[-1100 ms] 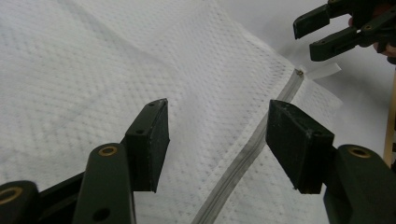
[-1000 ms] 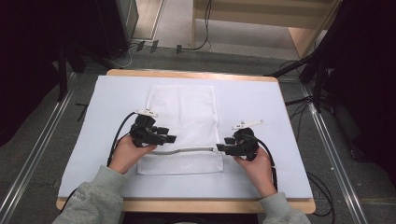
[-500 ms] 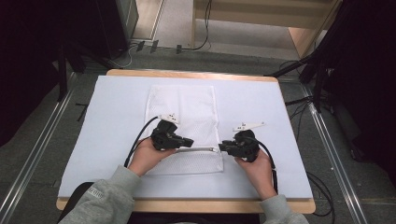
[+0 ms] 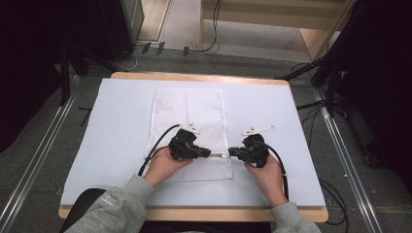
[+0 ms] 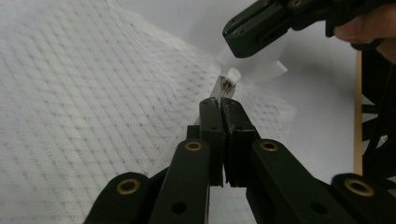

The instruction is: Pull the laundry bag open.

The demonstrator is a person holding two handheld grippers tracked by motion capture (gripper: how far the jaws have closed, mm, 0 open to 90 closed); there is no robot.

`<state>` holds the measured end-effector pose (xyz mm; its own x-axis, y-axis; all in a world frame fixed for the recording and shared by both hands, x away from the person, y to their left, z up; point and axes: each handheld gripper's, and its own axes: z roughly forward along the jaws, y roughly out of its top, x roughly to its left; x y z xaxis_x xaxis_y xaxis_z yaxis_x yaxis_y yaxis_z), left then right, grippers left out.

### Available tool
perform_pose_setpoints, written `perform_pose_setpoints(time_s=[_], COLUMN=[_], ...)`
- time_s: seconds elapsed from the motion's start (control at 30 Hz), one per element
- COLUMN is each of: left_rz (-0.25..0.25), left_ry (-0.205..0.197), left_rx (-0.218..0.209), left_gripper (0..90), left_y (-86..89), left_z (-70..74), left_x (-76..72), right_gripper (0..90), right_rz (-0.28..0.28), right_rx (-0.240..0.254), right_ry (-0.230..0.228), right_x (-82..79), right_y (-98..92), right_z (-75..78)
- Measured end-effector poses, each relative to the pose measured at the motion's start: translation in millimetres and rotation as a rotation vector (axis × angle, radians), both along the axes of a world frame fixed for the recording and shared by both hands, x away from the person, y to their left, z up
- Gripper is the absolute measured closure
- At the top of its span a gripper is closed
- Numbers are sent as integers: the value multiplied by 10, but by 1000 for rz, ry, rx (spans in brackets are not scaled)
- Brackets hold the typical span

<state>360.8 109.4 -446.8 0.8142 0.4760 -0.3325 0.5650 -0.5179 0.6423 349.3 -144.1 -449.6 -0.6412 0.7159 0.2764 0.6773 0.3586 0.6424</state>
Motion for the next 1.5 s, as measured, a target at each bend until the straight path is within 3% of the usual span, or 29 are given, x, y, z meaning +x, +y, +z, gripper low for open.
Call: perform_pose_setpoints(time_s=[0.13,0.23,0.63,1.07,1.3,1.5], left_rz=[-11,-12,-28,-29,-24,-24], left_ry=[40,53,33,35,43,38], left_rx=[70,53,55,59,70,29], left_gripper=[877,872,849,820,803,727], left_y=[-59,-45,-49,-48,-35,10], left_z=[-165,-196,-195,-186,-160,-71], left_x=[11,20,5,0,-5,-28], right_gripper=[886,885,886,876,878,883], right_rz=[2,5,40,76,103,101], right_rx=[-3,0,-45,-32,-33,-6], right_ry=[8,15,58,96,79,-32], right_x=[31,39,38,-75,-132,-180], right_y=[10,24,151,149,252,269], right_z=[-34,-47,-153,-135,-102,39])
